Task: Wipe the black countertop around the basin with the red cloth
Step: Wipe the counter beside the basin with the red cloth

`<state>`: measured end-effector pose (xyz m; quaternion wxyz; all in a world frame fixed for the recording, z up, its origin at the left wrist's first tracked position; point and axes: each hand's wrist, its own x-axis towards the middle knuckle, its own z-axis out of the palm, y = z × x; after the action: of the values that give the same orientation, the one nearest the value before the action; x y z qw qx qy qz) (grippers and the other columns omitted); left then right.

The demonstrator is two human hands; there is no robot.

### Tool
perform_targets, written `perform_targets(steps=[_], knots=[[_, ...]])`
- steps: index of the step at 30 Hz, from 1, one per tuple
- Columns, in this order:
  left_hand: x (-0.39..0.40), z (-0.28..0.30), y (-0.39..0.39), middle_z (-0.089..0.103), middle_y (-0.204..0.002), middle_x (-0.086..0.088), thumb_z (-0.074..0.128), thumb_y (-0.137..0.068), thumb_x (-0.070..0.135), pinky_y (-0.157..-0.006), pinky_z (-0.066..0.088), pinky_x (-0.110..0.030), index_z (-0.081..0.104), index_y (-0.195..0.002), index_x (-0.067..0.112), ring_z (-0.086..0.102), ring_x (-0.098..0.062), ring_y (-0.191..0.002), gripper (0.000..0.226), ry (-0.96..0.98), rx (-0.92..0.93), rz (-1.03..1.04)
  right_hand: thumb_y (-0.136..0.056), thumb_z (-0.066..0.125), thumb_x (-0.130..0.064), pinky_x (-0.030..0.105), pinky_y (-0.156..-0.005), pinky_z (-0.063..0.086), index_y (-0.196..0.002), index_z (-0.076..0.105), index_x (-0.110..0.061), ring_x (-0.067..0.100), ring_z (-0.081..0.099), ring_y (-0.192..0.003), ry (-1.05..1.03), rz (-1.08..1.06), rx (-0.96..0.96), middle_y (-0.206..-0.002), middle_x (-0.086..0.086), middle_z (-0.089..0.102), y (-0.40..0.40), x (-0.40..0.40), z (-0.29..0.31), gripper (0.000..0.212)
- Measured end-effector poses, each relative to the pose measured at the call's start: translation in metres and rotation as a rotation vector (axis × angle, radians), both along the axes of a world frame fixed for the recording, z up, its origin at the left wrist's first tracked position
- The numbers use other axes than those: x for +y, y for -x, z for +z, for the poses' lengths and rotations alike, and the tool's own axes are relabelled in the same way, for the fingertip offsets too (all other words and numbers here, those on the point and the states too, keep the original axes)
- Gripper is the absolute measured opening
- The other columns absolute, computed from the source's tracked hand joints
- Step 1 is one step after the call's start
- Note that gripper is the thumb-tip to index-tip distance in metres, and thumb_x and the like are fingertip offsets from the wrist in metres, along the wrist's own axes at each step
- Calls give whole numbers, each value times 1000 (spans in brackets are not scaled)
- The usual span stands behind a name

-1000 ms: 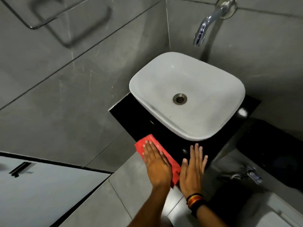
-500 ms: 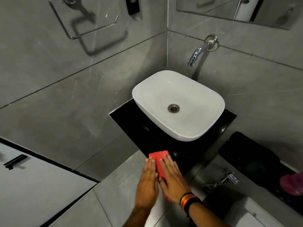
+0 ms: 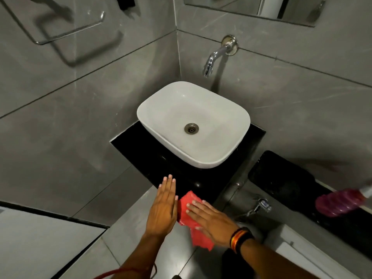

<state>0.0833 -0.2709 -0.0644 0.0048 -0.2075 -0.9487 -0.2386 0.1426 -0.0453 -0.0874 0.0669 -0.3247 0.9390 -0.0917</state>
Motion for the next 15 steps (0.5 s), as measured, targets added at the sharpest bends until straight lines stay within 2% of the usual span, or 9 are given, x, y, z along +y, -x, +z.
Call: perform_targets(steps=[2, 4, 6, 8, 10, 12, 13, 14, 15], knots=[[16, -1, 9, 12, -175, -7, 24, -112, 31, -131, 8, -38, 16, -165, 8, 6, -21, -162, 59, 12, 6, -74, -101, 38, -26, 37, -121, 7, -156, 29, -20, 19, 27, -151, -50, 36, 39, -163, 0, 32, 7, 29, -2, 56], [33, -2, 16, 15, -174, -9, 26, -112, 28, -130, 11, -42, 19, -164, 5, 8, -22, -162, 58, 13, 11, -149, -88, 35, -8, 37, -121, 7, -153, 35, -19, 20, 32, -149, -73, -26, 21, -161, 1, 37, 18, 57, 0, 66], [53, -4, 22, 17, -173, -10, 28, -111, 27, -130, 13, -42, 22, -163, 4, 10, -22, -162, 57, 11, 17, -221, -78, 30, 4, 41, -126, 7, -156, 28, -19, 22, 19, -152, -21, -109, -24, -165, 1, 27, 35, 88, -2, 82], [70, -5, 24, 18, -173, -11, 29, -111, 26, -131, 14, -42, 23, -163, 4, 10, -22, -162, 57, 16, 25, -280, -79, 30, 12, 47, -126, 16, -158, 19, -21, 22, 9, -154, 15, -219, -61, -166, 1, 21, 54, 114, -2, 87], [90, -8, 28, 16, -174, -10, 31, -111, 25, -131, 14, -42, 23, -163, 4, 9, -21, -162, 57, 24, 25, -334, -86, 18, -4, 48, -125, 20, -157, 12, -20, 21, 3, -152, 26, -358, -81, -167, 2, 20, 74, 136, 5, 73], [110, -13, 30, 14, -174, -10, 33, -111, 22, -131, 12, -42, 21, -164, 4, 7, -21, -162, 57, 25, 11, -377, -85, 4, -18, 39, -127, 7, -157, 11, -19, 17, -4, -151, 64, -470, -90, -168, 3, 11, 91, 153, 12, 72], [120, -16, 30, 13, -175, -10, 35, -111, 21, -131, 11, -42, 20, -164, 4, 6, -22, -162, 58, 16, 0, -392, -91, 11, -14, 35, -126, 2, -158, 13, -17, 18, -5, -152, 65, -515, -83, -168, 4, 7, 97, 161, 15, 67], [130, -19, 30, 12, -175, -9, 36, -111, 20, -132, 11, -42, 19, -164, 4, 6, -22, -162, 58, 5, -17, -401, -94, 25, -1, 35, -126, 2, -158, 14, -15, 20, -3, -154, 87, -564, -80, -168, 5, 6, 104, 169, 16, 67], [136, -22, 28, 11, -175, -8, 37, -111, 19, -132, 10, -42, 18, -164, 5, 6, -22, -162, 59, -5, -35, -401, -88, 37, 13, 38, -127, 5, -158, 15, -14, 23, 0, -155, 132, -621, -64, -168, 6, 6, 111, 177, 13, 78]])
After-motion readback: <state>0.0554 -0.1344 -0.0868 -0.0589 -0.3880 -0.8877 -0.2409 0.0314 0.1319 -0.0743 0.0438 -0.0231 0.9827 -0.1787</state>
